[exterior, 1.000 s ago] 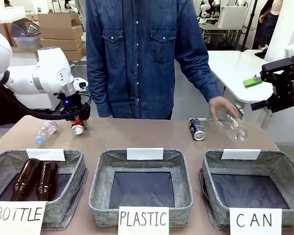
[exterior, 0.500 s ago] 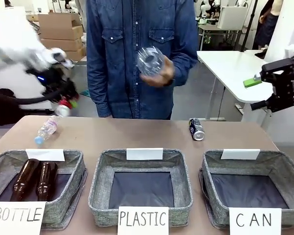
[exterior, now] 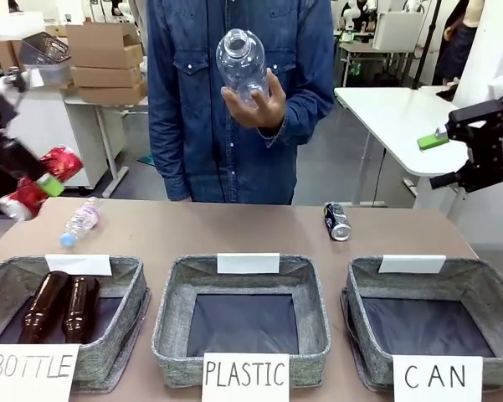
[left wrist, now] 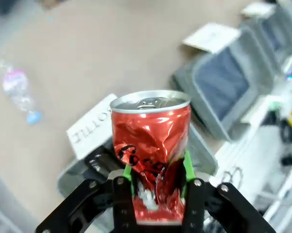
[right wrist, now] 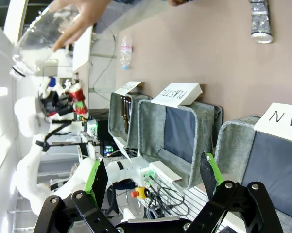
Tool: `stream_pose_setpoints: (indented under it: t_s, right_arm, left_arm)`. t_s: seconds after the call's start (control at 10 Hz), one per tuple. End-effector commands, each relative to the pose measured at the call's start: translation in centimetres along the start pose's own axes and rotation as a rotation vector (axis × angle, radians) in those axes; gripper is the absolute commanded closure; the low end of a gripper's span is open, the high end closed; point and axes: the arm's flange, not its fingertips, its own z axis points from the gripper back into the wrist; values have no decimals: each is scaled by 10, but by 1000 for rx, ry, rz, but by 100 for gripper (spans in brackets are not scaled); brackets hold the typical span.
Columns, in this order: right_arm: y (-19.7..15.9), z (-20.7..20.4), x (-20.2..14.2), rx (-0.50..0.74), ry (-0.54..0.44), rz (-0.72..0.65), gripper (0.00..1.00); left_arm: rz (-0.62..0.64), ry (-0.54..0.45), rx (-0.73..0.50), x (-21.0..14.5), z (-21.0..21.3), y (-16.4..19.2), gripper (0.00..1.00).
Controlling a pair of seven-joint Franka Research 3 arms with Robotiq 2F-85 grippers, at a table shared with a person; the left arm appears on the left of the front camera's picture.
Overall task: Sort the can waste into the basket.
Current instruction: Pick up the can waste from the table and place it in the right Fabric basket.
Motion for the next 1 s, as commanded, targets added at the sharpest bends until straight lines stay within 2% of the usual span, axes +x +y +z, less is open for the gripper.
stream_pose_setpoints:
  t_s: [0.0,0.1,0.2,0.9]
  right_arm:
    - [0,-2,2,28,-8,23,0]
    - [0,-2,2,28,-8,23,0]
    - [0,-2,2,28,-8,23,0]
    - [0,-2,2,28,-8,23,0]
  left_arm:
    - [-244,-75,-82,-36,-1,-29,100]
    - [-257,-105,-100,-38,-3,-32,100]
    - [-135,-26,-27,-19,-1,-21,100]
    - [-135,-26,-27,-19,-1,-21,100]
